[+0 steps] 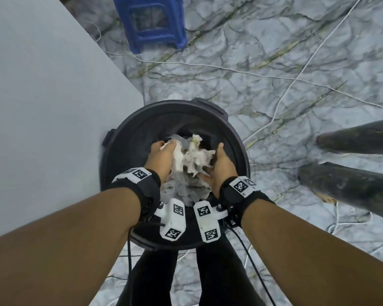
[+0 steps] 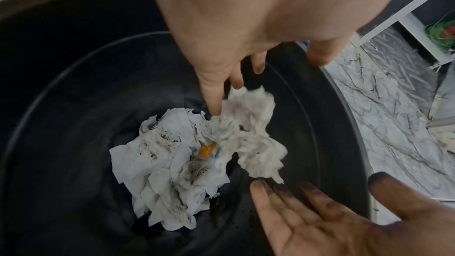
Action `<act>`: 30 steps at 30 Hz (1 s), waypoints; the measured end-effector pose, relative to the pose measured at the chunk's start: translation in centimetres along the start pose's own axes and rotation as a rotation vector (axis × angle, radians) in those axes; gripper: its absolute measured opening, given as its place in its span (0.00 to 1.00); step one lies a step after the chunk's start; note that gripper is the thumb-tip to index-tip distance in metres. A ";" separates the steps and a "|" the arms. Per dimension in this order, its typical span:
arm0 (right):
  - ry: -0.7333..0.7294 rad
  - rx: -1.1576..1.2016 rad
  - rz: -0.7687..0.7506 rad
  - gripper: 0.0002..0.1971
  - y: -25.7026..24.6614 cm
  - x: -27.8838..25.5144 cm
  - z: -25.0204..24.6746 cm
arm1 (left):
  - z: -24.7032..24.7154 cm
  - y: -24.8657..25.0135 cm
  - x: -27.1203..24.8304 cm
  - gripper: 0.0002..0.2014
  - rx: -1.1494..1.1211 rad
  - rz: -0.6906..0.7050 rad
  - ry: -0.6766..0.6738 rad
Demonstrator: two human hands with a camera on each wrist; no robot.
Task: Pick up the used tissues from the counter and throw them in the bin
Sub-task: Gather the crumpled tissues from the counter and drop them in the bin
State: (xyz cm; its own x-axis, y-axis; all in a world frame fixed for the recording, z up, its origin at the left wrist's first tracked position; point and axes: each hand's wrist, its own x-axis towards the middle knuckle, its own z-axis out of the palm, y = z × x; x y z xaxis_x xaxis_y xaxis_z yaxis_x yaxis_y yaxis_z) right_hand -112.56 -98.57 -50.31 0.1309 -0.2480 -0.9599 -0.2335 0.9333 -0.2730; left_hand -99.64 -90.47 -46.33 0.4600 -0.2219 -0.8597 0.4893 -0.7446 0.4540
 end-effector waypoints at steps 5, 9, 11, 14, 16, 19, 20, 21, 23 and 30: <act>0.043 -0.091 -0.065 0.27 0.1 -2.2 -0.9 | -0.8 0.2 -2.1 0.28 0.025 0.008 0.004; 0.037 -0.259 -0.106 0.23 -0.1 -6.2 -2.5 | -1.4 2.2 -5.9 0.09 0.106 0.078 0.004; 0.026 -0.406 -0.168 0.19 -0.5 -8.9 -3.6 | -1.7 3.6 -8.3 0.10 0.142 0.128 -0.010; -0.042 -0.765 -0.297 0.09 -1.5 -14.0 -5.4 | -2.5 6.4 -12.3 0.11 0.167 0.224 0.014; -0.106 -0.998 -0.387 0.04 -1.9 -17.3 -7.1 | -3.2 8.7 -15.7 0.12 0.163 0.305 0.032; -0.211 -1.266 -0.444 0.03 -2.6 -22.2 -9.5 | -4.8 11.9 -21.1 0.13 0.135 0.454 0.027; -0.256 -1.302 -0.449 0.04 -2.8 -23.9 -10.2 | -5.4 12.8 -22.9 0.13 0.124 0.502 0.029; -0.288 -1.321 -0.460 0.09 -3.1 -25.6 -10.6 | -6.2 13.6 -24.7 0.14 0.115 0.552 0.040; -0.323 -1.339 -0.508 0.21 -3.9 -28.6 -11.0 | -7.9 14.7 -28.0 0.13 0.094 0.650 0.074; -0.280 -1.398 -0.881 0.05 -8.6 -38.7 -5.5 | -15.2 15.3 -38.2 0.13 0.085 0.900 0.147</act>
State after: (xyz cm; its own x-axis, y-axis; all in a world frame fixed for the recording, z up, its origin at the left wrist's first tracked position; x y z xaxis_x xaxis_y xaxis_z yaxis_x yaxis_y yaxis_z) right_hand -120.92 -98.39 -11.19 0.7998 -0.3398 -0.4949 -0.6000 -0.4271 -0.6764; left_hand -98.47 -83.83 -2.98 0.7339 -0.6628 -0.1488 -0.1532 -0.3749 0.9143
